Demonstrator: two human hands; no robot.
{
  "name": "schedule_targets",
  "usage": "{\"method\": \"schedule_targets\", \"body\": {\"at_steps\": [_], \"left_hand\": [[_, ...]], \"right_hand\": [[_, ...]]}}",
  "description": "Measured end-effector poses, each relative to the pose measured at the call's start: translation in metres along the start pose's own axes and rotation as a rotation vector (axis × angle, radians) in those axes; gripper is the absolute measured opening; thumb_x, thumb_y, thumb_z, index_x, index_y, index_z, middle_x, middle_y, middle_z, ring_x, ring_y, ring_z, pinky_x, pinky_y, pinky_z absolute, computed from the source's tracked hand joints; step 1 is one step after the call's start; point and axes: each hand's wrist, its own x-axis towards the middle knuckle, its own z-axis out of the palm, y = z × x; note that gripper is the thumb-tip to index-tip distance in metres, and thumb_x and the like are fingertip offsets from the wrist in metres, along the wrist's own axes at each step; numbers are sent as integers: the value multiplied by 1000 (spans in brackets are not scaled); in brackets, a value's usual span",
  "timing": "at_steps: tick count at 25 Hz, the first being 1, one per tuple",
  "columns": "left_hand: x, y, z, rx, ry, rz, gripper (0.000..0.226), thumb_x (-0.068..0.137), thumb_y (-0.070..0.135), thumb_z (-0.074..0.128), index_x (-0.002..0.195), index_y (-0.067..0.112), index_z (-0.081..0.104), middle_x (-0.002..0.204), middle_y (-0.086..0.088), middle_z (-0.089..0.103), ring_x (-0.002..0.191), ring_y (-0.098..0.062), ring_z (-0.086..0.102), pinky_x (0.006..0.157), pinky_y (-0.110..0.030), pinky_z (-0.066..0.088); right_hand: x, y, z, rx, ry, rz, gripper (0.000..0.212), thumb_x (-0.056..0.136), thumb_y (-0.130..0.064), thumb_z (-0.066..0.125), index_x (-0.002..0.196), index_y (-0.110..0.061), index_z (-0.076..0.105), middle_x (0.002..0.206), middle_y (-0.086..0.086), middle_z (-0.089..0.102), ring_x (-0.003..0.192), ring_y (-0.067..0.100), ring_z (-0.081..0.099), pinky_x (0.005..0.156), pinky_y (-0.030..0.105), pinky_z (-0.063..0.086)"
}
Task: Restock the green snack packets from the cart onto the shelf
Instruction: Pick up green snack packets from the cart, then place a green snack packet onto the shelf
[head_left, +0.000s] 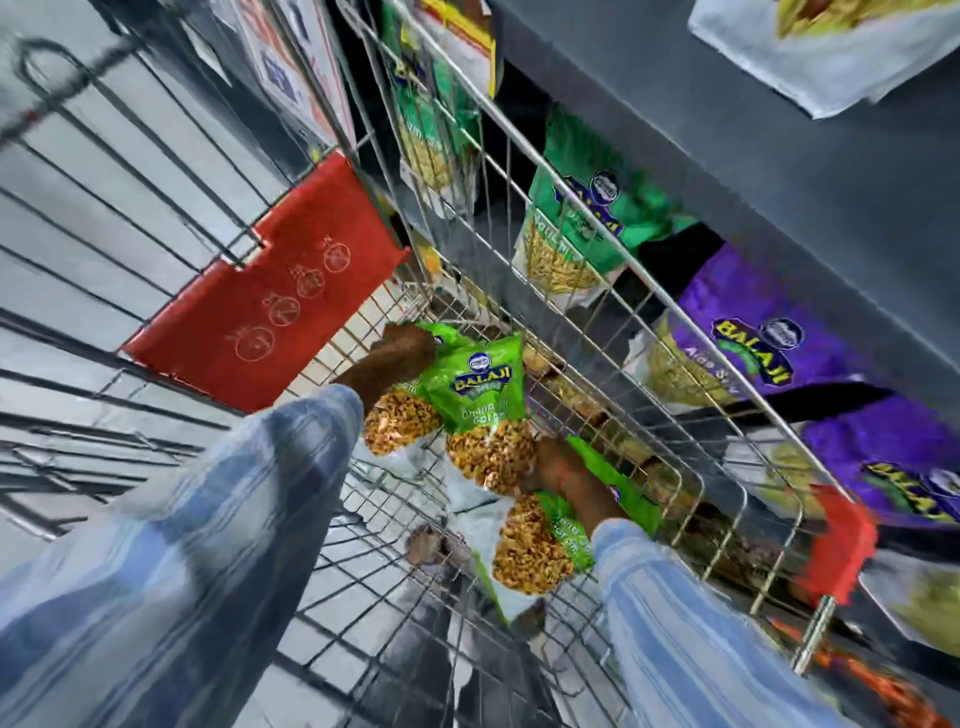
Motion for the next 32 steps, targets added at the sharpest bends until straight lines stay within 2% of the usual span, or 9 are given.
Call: {"method": "schedule_targets", "body": {"at_steps": [4,8,15,19,23,25,28,30,32], "left_hand": [[-3,-3,5,60,-5,67,30,91,4,44,115,-9,57,124,-29,57,116,-40,53,51,0,41],[-28,9,-13,-47,80,131,21,89,0,40,98,0,60,107,-27,62,104,-39,60,87,-41,48],[-157,72,-103,117,346,502,29,95,23,37,115,3,39,117,-24,44,88,-42,59,77,-54,50],[-232,129,-146,153,416,791,23,91,11,43,111,1,42,106,-21,44,78,-35,57,69,-50,53],[-268,185,-167,-78,332,911,15,91,10,50,104,4,52,102,-12,52,81,-28,56,74,-34,48],[-278,210,-174,-267,219,907,27,86,10,59,112,5,53,106,-12,59,78,-16,58,74,-23,48],[-285,243,-171,-531,109,906,45,75,10,73,115,17,53,104,-7,62,89,-17,62,82,-29,51],[-281,259,-160,-607,36,911,43,72,14,76,106,30,54,103,1,65,93,-14,63,83,-27,53],[-276,276,-145,-578,-50,947,41,75,17,74,107,32,54,109,2,67,94,-9,64,79,-24,55]], "right_hand": [[1,-6,12,127,-21,29,45,81,-23,68,120,-4,57,131,20,58,118,32,57,102,40,46],[-17,-4,12,319,203,-9,37,80,-14,68,114,-3,58,124,22,62,110,33,60,93,38,48],[-99,-21,-34,717,398,-116,33,69,-6,76,94,-16,57,73,0,57,78,15,56,69,26,41],[-160,-17,-60,870,458,-282,49,65,-2,80,104,-25,61,86,-23,73,83,-10,65,74,18,53],[-209,1,-81,1009,574,-310,46,71,2,76,112,-12,60,104,5,71,85,0,66,81,21,55],[-247,6,-97,983,707,-343,40,73,0,73,106,-16,57,92,-17,73,72,-17,62,76,27,52],[-292,16,-117,1028,982,-465,26,82,-17,67,102,-26,52,95,-46,61,75,-30,51,78,28,53],[-299,32,-131,1047,954,-360,31,81,-4,68,109,-10,56,112,-1,72,81,-14,58,79,34,57],[-299,54,-152,1090,943,-292,36,80,12,62,114,6,53,115,21,63,81,-6,61,80,21,53]]}}
